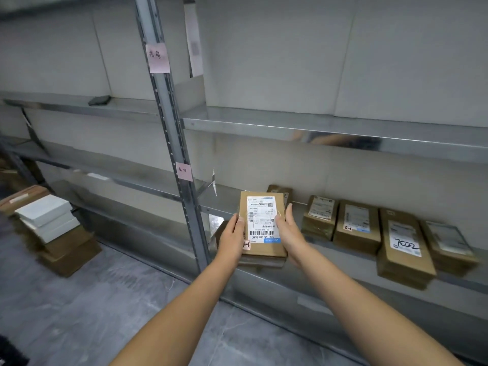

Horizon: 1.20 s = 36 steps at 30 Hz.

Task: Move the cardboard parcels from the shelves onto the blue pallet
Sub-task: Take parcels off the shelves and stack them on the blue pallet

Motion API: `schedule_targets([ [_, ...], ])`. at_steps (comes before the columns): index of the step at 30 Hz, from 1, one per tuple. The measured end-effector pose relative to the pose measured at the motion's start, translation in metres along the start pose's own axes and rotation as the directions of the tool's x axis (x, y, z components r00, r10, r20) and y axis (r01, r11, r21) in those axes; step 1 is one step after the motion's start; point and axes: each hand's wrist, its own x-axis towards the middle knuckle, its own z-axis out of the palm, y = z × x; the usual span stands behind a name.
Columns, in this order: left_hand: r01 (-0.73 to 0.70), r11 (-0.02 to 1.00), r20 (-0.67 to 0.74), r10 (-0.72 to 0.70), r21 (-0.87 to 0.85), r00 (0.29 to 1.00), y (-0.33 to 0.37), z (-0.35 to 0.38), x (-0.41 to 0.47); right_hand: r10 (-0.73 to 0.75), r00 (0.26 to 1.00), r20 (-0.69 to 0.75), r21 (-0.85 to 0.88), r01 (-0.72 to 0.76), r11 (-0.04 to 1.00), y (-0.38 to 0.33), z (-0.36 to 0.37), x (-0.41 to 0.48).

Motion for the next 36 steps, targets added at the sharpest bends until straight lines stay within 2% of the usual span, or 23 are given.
schedule_targets([
  [8,-0.053,0.999,0.084,0.054,-0.010,0.995,0.000,-0.009,-0.049,-0.064,0.994,-0.086,-0.015,0.063,0.998,0.010,-0.006,-0.063],
  [12,-0.038,0.999,0.119,0.039,-0.012,0.992,-0.023,-0.012,-0.083,-0.021,0.990,-0.142,-0.007,0.020,1.000,0.031,-0.008,-0.109],
  [15,0.000,1.000,0.192,0.001,-0.005,0.981,-0.042,-0.005,-0.108,0.018,0.979,-0.203,0.001,-0.018,1.000,0.047,-0.018,-0.147],
  [18,-0.031,0.999,0.269,0.026,0.016,0.963,-0.051,0.013,-0.129,0.011,0.955,-0.296,0.008,-0.009,1.000,0.055,-0.036,-0.185],
  [23,-0.007,1.000,0.444,0.010,-0.008,0.896,-0.047,0.064,-0.180,-0.001,0.892,-0.453,0.003,0.002,1.000,0.051,-0.085,-0.248],
  [28,-0.031,0.998,0.614,0.060,-0.058,0.787,-0.030,0.123,-0.241,-0.035,0.819,-0.572,-0.014,0.033,0.999,0.040,-0.146,-0.307],
  [36,-0.071,0.995,0.740,0.102,-0.072,0.665,-0.004,0.233,-0.330,-0.056,0.702,-0.710,0.003,0.082,0.997,0.027,-0.262,-0.388],
])
